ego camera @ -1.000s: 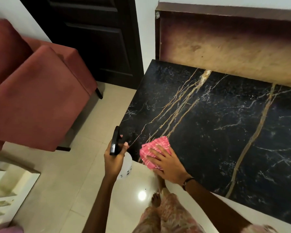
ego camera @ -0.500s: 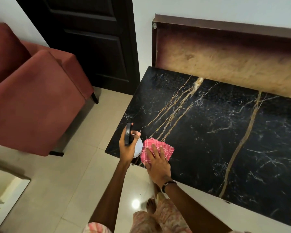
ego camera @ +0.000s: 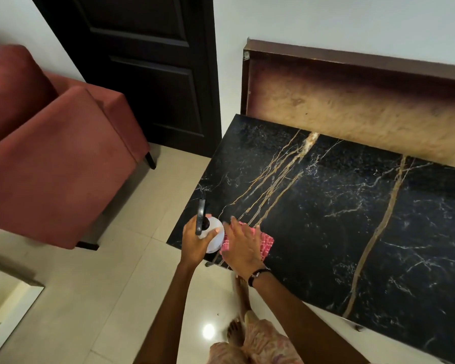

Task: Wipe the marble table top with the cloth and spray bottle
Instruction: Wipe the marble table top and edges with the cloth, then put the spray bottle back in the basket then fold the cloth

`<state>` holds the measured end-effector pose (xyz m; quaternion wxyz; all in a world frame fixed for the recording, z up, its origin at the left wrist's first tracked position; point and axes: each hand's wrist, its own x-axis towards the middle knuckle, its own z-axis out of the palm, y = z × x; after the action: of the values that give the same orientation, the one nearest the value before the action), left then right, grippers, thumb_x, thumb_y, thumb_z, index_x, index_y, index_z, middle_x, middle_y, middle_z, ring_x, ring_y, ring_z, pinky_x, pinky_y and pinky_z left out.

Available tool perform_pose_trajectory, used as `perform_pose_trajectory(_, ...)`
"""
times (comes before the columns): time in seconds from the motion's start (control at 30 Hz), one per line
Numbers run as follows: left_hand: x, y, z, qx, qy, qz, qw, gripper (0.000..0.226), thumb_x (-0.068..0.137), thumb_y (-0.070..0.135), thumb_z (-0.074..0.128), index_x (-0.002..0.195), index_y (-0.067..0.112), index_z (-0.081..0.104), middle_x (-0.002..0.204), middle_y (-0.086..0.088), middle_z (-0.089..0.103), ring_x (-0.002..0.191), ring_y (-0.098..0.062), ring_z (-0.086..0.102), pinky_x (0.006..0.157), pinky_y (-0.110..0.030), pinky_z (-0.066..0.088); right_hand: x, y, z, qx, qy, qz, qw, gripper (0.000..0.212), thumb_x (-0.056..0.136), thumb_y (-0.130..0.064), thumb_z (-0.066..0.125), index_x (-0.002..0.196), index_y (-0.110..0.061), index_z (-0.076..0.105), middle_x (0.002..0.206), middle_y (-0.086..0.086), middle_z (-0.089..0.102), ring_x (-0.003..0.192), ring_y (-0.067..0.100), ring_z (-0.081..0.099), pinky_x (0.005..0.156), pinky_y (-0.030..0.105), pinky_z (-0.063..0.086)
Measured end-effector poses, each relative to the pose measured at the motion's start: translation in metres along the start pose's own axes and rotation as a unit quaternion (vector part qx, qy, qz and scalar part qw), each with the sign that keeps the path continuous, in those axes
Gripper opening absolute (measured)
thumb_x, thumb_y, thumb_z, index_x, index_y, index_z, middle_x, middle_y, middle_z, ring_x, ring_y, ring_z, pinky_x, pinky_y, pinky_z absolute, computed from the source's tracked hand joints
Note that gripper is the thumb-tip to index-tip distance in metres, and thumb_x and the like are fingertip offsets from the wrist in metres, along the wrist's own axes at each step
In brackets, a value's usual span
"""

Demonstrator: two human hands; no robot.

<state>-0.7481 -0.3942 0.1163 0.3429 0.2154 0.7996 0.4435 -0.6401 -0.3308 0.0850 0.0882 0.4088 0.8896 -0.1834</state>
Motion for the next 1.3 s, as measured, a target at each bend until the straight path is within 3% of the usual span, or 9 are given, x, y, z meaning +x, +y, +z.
perform_pose_trajectory(0.1, -0.004, -0.013, -0.002, 0.027, 0.004, 0.027, 0.999, 0.079, 0.075, 0.053, 0.066, 0.138, 0.011, 0.042, 0.137, -0.016, 0.051, 0.125, -0.034, 0.050, 0.099, -0.047, 0.048, 0.010, -0.013, -0.005, 0.178, -0.026, -0.045, 0.983, 0.082, 0.089, -0.038, 0.065, 0.152, -0.025, 0.015, 0.161, 0.005, 0.010, 0.144, 0.032, 0.021, 0.114, 0.043, 0.029)
perform_pose_trajectory(0.3, -0.004, -0.017, -0.001, -0.008, -0.014, 0.008, 1.000, 0.071, 0.084, 0.030, 0.064, 0.146, 0.013, 0.031, 0.143, -0.017, 0.046, 0.129, -0.036, 0.047, 0.095, -0.041, 0.049, 0.011, -0.022, 0.000, 0.291, -0.052, -0.031, 0.955, 0.084, 0.086, -0.033, 0.069, 0.151, -0.024, 0.017, 0.161, 0.006, 0.009, 0.145, 0.033, 0.020, 0.105, 0.040, 0.041)
perform_pose_trajectory(0.43, -0.003, -0.020, 0.002, -0.026, -0.002, -0.002, 1.000, 0.064, 0.088, 0.022, 0.062, 0.143, 0.009, 0.034, 0.138, -0.018, 0.051, 0.126, -0.036, 0.051, 0.086, -0.030, 0.048, 0.010, -0.023, -0.001, 0.312, -0.040, -0.025, 0.949, 0.080, 0.088, -0.028, 0.068, 0.151, -0.021, 0.021, 0.160, 0.006, 0.015, 0.145, 0.029, 0.020, 0.113, 0.038, 0.029)
perform_pose_trajectory(0.6, -0.006, -0.017, 0.000, -0.046, -0.014, 0.011, 0.999, 0.048, 0.090, 0.017, 0.060, 0.134, 0.004, 0.046, 0.124, -0.021, 0.060, 0.114, -0.036, 0.059, 0.067, -0.016, 0.055, 0.006, -0.022, -0.005, 0.319, -0.026, -0.020, 0.947, 0.081, 0.085, -0.025, 0.072, 0.150, -0.022, 0.024, 0.158, 0.005, 0.021, 0.143, 0.027, 0.024, 0.113, 0.036, 0.029)
perform_pose_trajectory(0.73, -0.013, -0.001, 0.000, -0.044, -0.005, 0.027, 0.999, 0.047, 0.089, 0.023, 0.062, 0.131, 0.006, 0.051, 0.122, -0.019, 0.061, 0.113, -0.035, 0.059, 0.084, -0.039, 0.057, -0.005, -0.019, -0.015, 0.374, 0.011, -0.018, 0.927, 0.079, 0.086, -0.024, 0.072, 0.150, -0.023, 0.025, 0.158, 0.004, 0.023, 0.142, 0.027, 0.027, 0.113, 0.038, 0.030)
perform_pose_trajectory(0.83, -0.023, 0.014, 0.004, -0.037, -0.004, 0.040, 0.998, 0.048, 0.089, 0.023, 0.062, 0.131, 0.005, 0.050, 0.124, -0.019, 0.060, 0.115, -0.034, 0.057, 0.078, -0.029, 0.055, -0.016, -0.007, -0.025, 0.391, 0.037, -0.026, 0.919, 0.079, 0.084, -0.019, 0.072, 0.149, -0.024, 0.027, 0.158, 0.001, 0.023, 0.141, 0.024, 0.028, 0.111, 0.032, 0.031)
perform_pose_trajectory(0.97, -0.045, 0.038, 0.020, -0.041, -0.027, 0.067, 0.997, 0.043, 0.089, 0.023, 0.061, 0.128, 0.006, 0.053, 0.120, -0.019, 0.063, 0.112, -0.032, 0.060, 0.089, -0.043, 0.054, -0.038, 0.019, -0.042, 0.413, 0.057, -0.026, 0.908, 0.077, 0.084, -0.015, 0.072, 0.148, -0.024, 0.031, 0.156, 0.000, 0.028, 0.140, 0.020, 0.030, 0.110, 0.030, 0.032)
perform_pose_trajectory(1.17, -0.098, 0.069, 0.072, -0.066, -0.058, 0.095, 0.992, 0.040, 0.090, 0.022, 0.060, 0.127, 0.008, 0.054, 0.118, -0.015, 0.064, 0.107, -0.031, 0.062, 0.088, -0.044, 0.055, -0.091, 0.086, -0.067, 0.426, 0.071, -0.017, 0.902, 0.079, 0.081, -0.017, 0.075, 0.147, -0.027, 0.033, 0.152, -0.005, 0.033, 0.137, 0.016, 0.035, 0.109, 0.034, 0.039)
perform_pose_trajectory(1.3, -0.143, 0.087, 0.130, -0.063, -0.071, 0.106, 0.990, 0.035, 0.088, 0.024, 0.062, 0.121, 0.010, 0.056, 0.115, -0.014, 0.064, 0.103, -0.028, 0.062, 0.075, -0.035, 0.057, -0.145, 0.144, -0.079, 0.432, 0.104, -0.013, 0.896, 0.089, 0.073, -0.026, 0.082, 0.146, -0.025, 0.031, 0.149, -0.005, 0.036, 0.134, 0.012, 0.037, 0.107, 0.025, 0.035)
